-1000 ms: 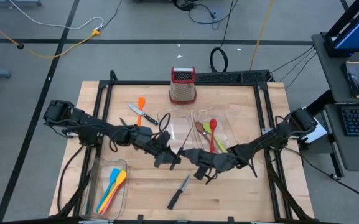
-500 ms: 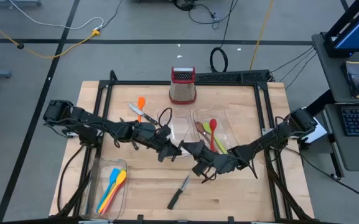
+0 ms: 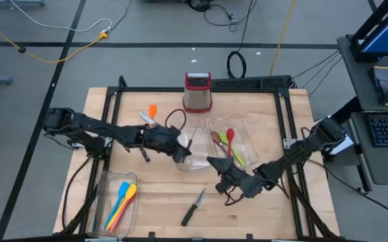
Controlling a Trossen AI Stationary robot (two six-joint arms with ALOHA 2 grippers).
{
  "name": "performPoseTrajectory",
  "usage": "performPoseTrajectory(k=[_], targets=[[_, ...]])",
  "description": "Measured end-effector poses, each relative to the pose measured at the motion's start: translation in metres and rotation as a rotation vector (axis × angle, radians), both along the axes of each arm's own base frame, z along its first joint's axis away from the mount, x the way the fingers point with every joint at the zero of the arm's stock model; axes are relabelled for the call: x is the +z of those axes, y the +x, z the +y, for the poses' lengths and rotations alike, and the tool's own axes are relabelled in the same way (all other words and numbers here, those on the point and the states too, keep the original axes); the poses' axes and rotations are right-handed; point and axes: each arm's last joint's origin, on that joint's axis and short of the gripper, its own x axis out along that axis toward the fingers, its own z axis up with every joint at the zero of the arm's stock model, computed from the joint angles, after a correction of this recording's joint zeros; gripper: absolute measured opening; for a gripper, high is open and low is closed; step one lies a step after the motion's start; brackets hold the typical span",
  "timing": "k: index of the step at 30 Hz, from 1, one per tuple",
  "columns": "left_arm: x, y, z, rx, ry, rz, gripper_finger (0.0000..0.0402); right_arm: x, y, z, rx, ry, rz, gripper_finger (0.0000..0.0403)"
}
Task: Pick & Place Kitchen Items
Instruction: Put the black knife into the middle transparent bin
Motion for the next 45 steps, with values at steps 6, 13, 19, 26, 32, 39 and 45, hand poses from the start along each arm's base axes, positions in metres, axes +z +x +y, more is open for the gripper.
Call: performPoseTrajectory(k=[6, 13, 19, 26, 32, 39, 45], targets=[[0.008, -0.004, -0.002, 0.101, 0.018, 0.184, 0.0065, 0.012, -0.012, -0.001, 0.017, 0.086, -0.072, 0.0008], [0.035, 0.006, -0.001, 0.13, 0.061, 0.262, 0.0065, 0.026, -0.021, -0.006, 0.019, 0.127, -0.113, 0.0001], [0.032, 0.007, 0.004, 0.201, -0.013, 0.305, 0.0065, 0.033, -0.031, -0.01, 0.015, 0.176, -0.112, 0.0001], [0.015, 0.019, 0.005, 0.211, -0.068, 0.333, 0.0065, 0.038, -0.049, -0.009, 0.029, 0.272, -0.111, 0.0001], [-0.011, 0.036, 0.014, 0.194, -0.12, 0.365, 0.0065, 0.039, -0.061, -0.003, 0.055, 0.326, -0.108, 0.0001], [-0.029, 0.044, 0.025, 0.191, -0.155, 0.401, 0.0065, 0.039, -0.066, 0.004, 0.083, 0.339, -0.107, 0.0], [-0.036, 0.043, 0.025, 0.191, -0.165, 0.44, 0.0065, 0.031, -0.068, 0.002, 0.08, 0.325, -0.09, 0.0]])
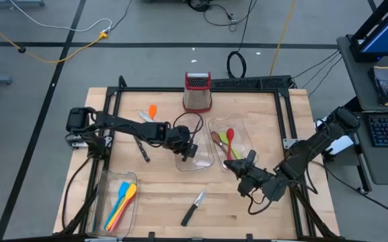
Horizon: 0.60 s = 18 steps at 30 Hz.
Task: Pick & Place Kitchen Items
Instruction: Put the black knife into the middle transparent bin
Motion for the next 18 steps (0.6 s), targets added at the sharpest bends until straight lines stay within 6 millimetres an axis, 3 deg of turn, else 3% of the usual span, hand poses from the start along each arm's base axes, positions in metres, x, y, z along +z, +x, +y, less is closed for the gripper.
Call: performPoseTrajectory(k=[8, 14, 18], targets=[[-0.0003, -0.0006, 0.0037, 0.014, -0.002, 0.006, 0.0065, -0.0046, -0.0009, -0.0008, -0.002, 0.013, -0.007, 0.0], [-0.0052, 0.0008, 0.004, 0.011, -0.001, 0.019, 0.0117, -0.0046, -0.0009, -0.0008, -0.002, 0.014, -0.008, 0.0], [-0.0066, 0.0034, 0.0038, 0.007, 0.002, 0.008, 0.0128, -0.0047, -0.001, -0.0008, -0.002, 0.013, -0.008, 0.0]])
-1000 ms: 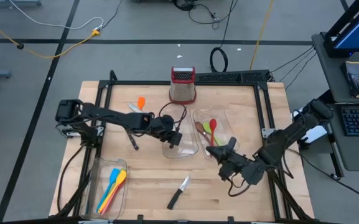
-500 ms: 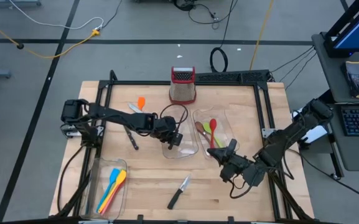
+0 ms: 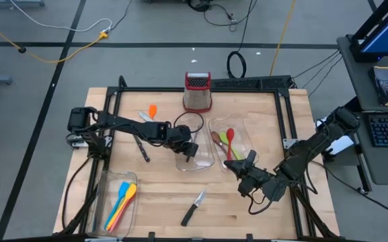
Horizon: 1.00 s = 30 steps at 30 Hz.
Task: Pick & Place Kitchen Items
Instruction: Put the black knife into the middle transparent bin
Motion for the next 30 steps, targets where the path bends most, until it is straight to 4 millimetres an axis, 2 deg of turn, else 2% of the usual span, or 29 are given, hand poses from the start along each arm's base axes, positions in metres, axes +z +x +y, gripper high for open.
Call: performPoseTrajectory(k=[7, 10, 14, 18, 22, 24, 27, 30], targets=[[0.008, 0.0, 0.002, -0.027, 0.001, -0.055, 0.0132, 0.0, 0.0, 0.0, 0.0, -0.001, 0.001, 0.0], [0.023, -0.004, 0.006, -0.058, -0.057, -0.107, 0.0132, 0.0, 0.0, 0.0, 0.0, -0.001, 0.001, 0.0], [0.054, -0.015, 0.011, -0.087, -0.081, -0.206, 0.0133, 0.0, 0.0, 0.0, 0.0, 0.0, 0.0, 0.0], [0.099, -0.041, 0.011, -0.085, -0.015, -0.325, 0.0133, 0.0, 0.0, 0.0, 0.0, 0.0, 0.0, 0.0], [0.128, -0.079, 0.01, 0.008, 0.11, -0.305, 0.0133, 0.0, 0.0, 0.0, 0.0, 0.0, 0.0, 0.0], [0.135, -0.103, 0.011, 0.097, 0.175, -0.228, 0.0133, 0.0, 0.0, 0.0, -0.001, 0.001, 0.0, 0.0], [0.135, -0.131, 0.013, 0.24, 0.219, -0.084, 0.0133, 0.0, 0.0, 0.0, 0.0, 0.001, 0.0, 0.0], [0.132, -0.147, 0.015, 0.306, 0.231, 0.024, 0.0133, 0.0, 0.0, 0.0, 0.0, 0.001, 0.0, 0.0]])
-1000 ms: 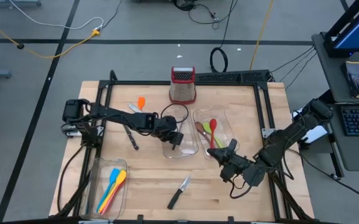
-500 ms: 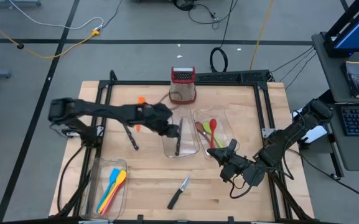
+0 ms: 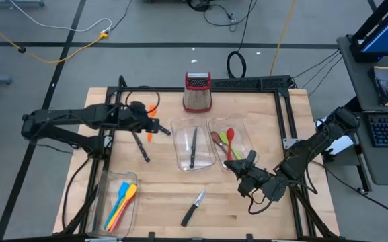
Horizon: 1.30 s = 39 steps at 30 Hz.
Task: Pick & Place Kitchen Items
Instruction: Put the black knife into the middle transparent bin
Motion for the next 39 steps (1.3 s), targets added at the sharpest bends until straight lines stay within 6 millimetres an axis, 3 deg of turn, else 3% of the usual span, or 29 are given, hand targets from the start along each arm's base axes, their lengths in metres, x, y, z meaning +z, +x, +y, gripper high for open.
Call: performPoseTrajectory(k=[7, 15, 23, 28, 39], targets=[[-0.011, 0.0, 0.008, -0.157, 0.107, 0.184, 0.0134, 0.0, 0.0, 0.0, 0.0, 0.0, 0.0, 0.0], [-0.037, 0.024, 0.016, -0.679, 0.373, 0.519, 0.0134, 0.0, 0.0, 0.0, 0.0, -0.003, 0.003, 0.0], [-0.074, 0.043, 0.02, -1.037, 0.378, 0.788, 0.0134, 0.0, 0.0, 0.0, 0.0, -0.003, 0.003, 0.0], [-0.084, 0.043, 0.031, -1.091, 0.261, 0.775, 0.0134, 0.0, 0.0, 0.0, 0.001, -0.007, 0.005, 0.0], [-0.082, 0.039, 0.075, -1.067, 0.235, 0.594, 0.0134, 0.0, 0.0, 0.0, -0.001, -0.002, 0.002, 0.0]])
